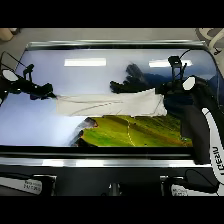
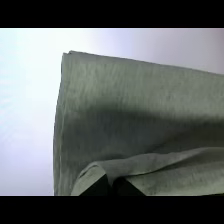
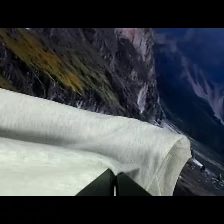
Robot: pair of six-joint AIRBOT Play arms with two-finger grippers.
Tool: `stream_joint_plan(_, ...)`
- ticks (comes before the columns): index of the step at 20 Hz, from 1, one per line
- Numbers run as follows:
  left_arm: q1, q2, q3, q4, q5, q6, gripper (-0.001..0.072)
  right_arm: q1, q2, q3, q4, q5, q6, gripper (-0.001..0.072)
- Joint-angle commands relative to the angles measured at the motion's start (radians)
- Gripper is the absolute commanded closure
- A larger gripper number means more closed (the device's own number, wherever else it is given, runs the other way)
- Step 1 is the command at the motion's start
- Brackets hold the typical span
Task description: Fold the shirts.
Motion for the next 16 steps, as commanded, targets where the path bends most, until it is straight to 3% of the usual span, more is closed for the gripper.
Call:
stream_joint_plan(1, -0.013, -0.083, 0.024, -0.001, 0.045, -0.006, 0.0681, 0.000, -0.093, 0.002, 0.041, 0.010, 0.026, 0.0677)
stream_joint_plan(2, -0.024, -0.102, 0.024, -0.001, 0.043, -0.010, 0.0680, 0.000, -0.115, 0.002, 0.058, 0.009, 0.026, 0.0673)
stream_joint_plan(3, -0.038, -0.119, 0.023, -0.001, 0.042, -0.043, 0.0632, 0.000, -0.130, 0.002, 0.063, 0.007, 0.026, 0.0655)
stream_joint_plan(4, -0.053, -0.133, 0.024, -0.001, 0.043, -0.089, 0.0396, 0.000, -0.138, 0.002, 0.062, 0.004, 0.026, 0.0603)
stream_joint_plan(5, -0.062, -0.136, 0.024, 0.000, 0.040, -0.098, 0.0079, -0.002, -0.135, 0.004, 0.052, 0.018, 0.025, 0.0425)
stream_joint_plan(6, -0.061, -0.133, 0.030, 0.008, 0.030, -0.099, 0.0000, -0.011, -0.126, 0.021, 0.015, 0.075, 0.022, 0.0208)
stream_joint_plan(7, -0.053, -0.126, 0.040, 0.019, 0.012, -0.100, 0.0000, -0.030, -0.120, 0.048, -0.023, 0.149, 0.022, 0.0102)
stream_joint_plan(9, -0.030, -0.090, 0.051, 0.043, -0.039, -0.099, 0.0001, -0.098, -0.115, 0.081, -0.060, 0.303, -0.035, 0.0012)
stream_joint_plan(12, -0.021, -0.024, 0.051, 0.074, -0.070, -0.098, 0.0001, -0.206, -0.129, 0.080, 0.012, 0.481, -0.155, 0.0006)
stream_joint_plan(16, -0.056, 0.048, 0.051, 0.075, -0.079, -0.090, 0.0001, -0.225, -0.167, 0.080, 0.228, 0.478, -0.258, 0.0002)
